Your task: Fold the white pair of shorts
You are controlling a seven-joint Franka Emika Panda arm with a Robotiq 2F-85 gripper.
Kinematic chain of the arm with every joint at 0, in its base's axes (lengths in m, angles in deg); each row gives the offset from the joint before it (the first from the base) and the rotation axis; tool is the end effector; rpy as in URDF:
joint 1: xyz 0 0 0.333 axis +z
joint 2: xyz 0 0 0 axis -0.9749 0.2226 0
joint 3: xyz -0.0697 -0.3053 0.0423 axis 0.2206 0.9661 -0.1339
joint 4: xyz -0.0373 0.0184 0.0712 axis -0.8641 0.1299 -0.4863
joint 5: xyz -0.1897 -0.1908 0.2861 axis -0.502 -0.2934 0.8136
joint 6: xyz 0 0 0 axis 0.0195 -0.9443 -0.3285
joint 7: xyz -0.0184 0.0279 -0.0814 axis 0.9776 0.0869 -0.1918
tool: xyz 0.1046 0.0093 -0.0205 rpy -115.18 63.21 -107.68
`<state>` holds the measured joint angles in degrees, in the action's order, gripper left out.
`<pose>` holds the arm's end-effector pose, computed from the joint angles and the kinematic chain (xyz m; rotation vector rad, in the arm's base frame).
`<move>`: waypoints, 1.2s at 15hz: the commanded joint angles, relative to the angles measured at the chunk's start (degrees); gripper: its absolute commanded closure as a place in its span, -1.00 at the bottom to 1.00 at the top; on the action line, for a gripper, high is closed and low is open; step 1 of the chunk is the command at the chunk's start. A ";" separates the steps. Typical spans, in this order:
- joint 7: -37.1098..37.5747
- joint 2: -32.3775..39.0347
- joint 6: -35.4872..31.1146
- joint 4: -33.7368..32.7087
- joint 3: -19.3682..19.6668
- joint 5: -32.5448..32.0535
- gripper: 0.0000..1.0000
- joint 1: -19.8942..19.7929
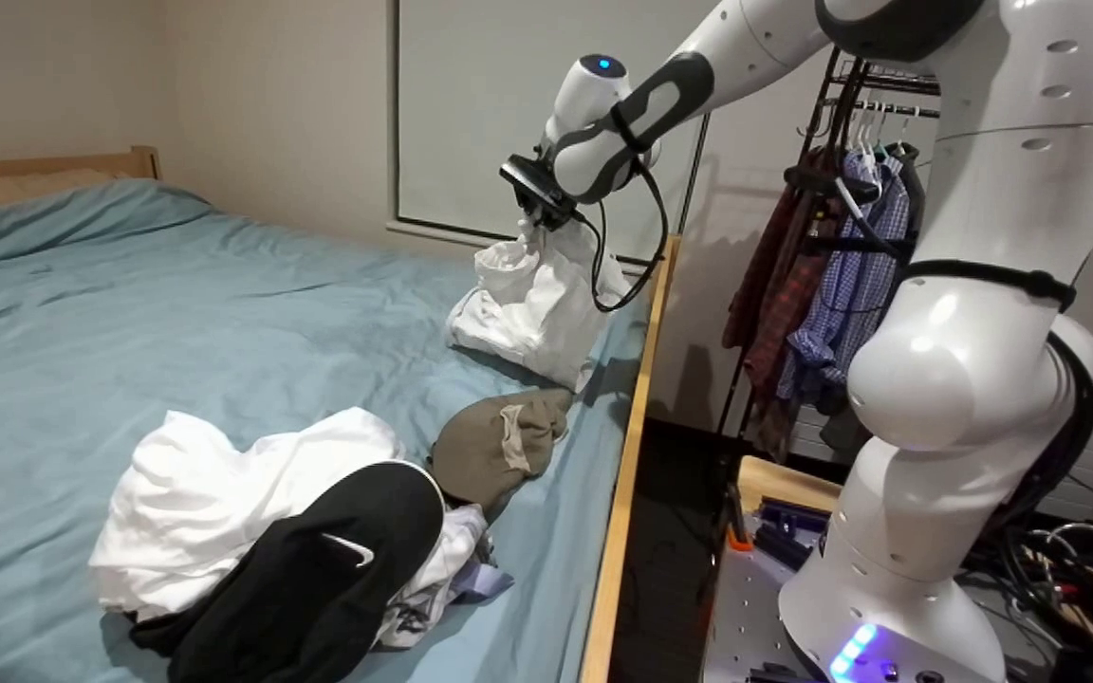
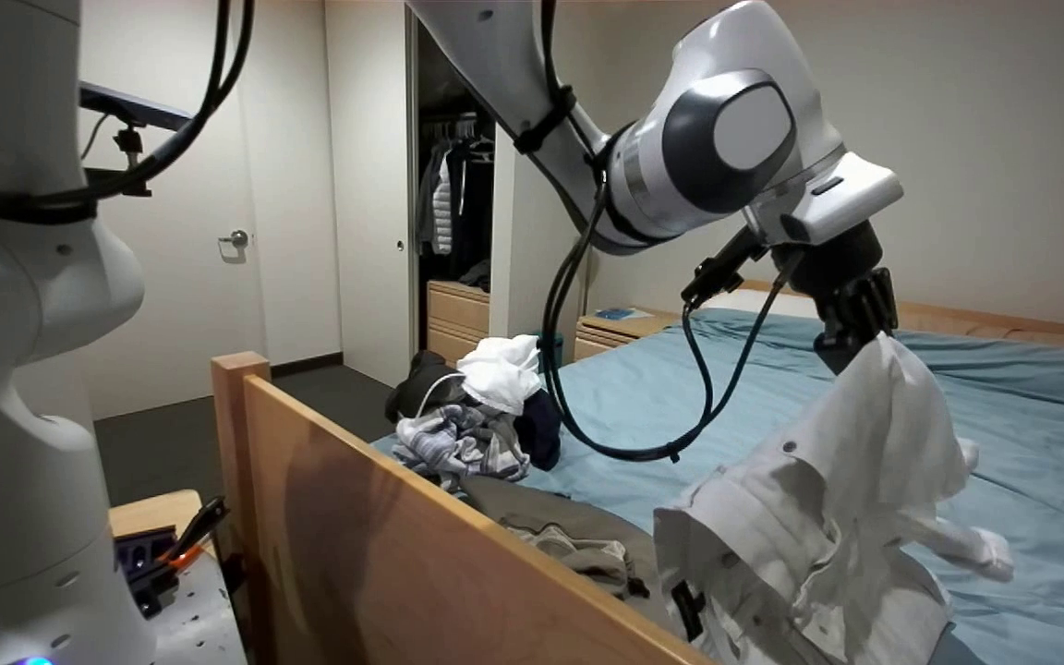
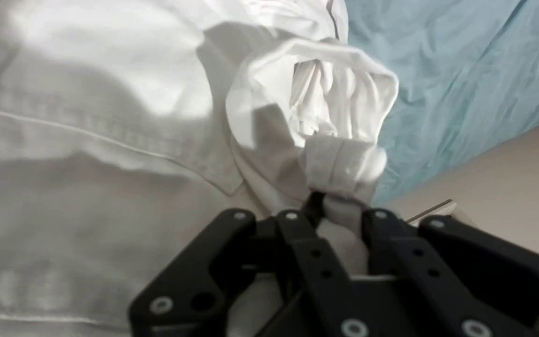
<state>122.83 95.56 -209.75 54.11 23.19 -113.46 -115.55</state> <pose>0.5499 -0.3261 0.4155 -2.0823 2.0987 -0.9829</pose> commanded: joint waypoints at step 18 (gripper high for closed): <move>-10.29 14.13 -2.01 -6.34 -14.28 17.29 0.85 -7.18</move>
<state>118.12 108.72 -215.55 51.09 14.31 -103.10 -113.77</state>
